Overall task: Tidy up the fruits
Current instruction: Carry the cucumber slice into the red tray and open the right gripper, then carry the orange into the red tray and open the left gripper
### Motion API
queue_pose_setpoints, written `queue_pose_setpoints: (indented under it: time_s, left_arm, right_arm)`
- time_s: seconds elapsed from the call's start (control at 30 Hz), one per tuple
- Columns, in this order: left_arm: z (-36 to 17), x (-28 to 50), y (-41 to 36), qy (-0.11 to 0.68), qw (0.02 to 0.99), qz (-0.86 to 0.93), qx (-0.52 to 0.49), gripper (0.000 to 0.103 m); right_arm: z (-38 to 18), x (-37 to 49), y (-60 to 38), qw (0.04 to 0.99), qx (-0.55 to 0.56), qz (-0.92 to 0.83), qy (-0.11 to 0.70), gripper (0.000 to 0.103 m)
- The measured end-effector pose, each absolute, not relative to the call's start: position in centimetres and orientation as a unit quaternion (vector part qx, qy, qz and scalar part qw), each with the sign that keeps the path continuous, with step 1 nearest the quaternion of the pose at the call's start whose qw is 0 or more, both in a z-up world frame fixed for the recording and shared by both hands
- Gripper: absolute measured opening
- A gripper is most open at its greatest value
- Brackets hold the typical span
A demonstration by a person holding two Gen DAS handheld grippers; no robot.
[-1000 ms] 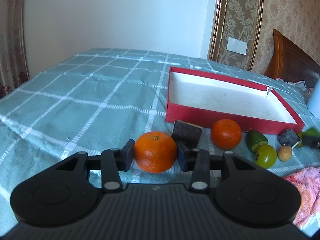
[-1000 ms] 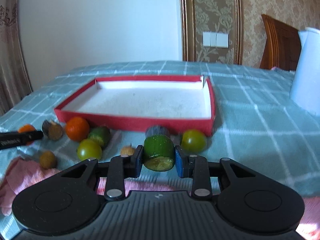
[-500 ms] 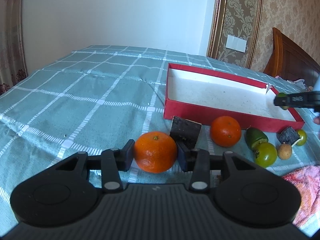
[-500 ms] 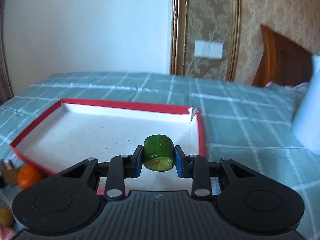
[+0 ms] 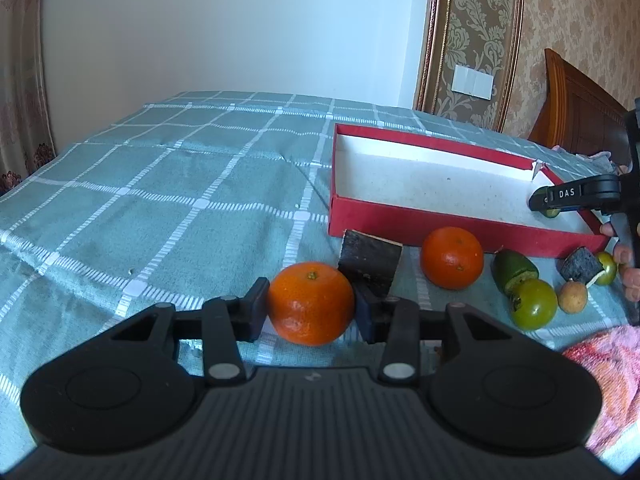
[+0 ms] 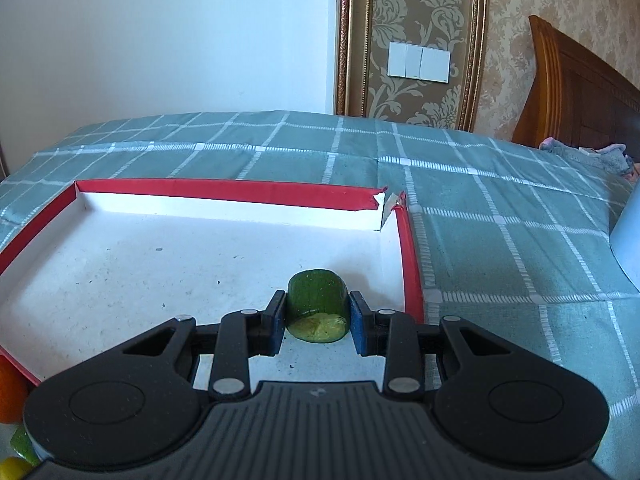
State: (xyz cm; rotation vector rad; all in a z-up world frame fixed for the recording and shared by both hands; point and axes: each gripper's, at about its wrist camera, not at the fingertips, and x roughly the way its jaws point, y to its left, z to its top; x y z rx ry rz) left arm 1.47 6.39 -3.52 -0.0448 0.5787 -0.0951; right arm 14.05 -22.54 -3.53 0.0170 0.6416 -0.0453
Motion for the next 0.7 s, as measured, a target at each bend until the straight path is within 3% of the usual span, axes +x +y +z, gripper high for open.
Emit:
queue_pose_setpoints:
  time_s: [0.07,0.13,0.23,0.43,0.7]
  left_arm:
    - [-3.6,1.5,6.3,0.286,0.957,-0.046,-0.018,0.04]
    - [-3.6,1.5,6.2,0.286,0.957,-0.045,-0.016,0.04]
    - [-3.6,1.3,6.1,0.284,0.958,-0.043,-0.01,0.04]
    - [-3.5,1.1,5.9,0.283,0.958,-0.042,-0.009,0.04]
    - [-2.3,0.7,5.9,0.273,0.961,-0.046,-0.005,0.04]
  right_arm:
    - [-3.5,14.1,-22.7,0.948,0.015,-0.021,0.318,0.035]
    - [-3.3,13.8,-22.9,0.95,0.02,-0.018,0.312,0.058]
    - [-2.7,12.7,-22.5,0.957,0.009,-0.022,0.291,0.07]
    - [-1.2,9.4,-22.5,0.971,-0.012,-0.042,0.237,0.072]
    - [0.0,5.2,-25.1,0.973,0.059,-0.039,0.219,0.072]
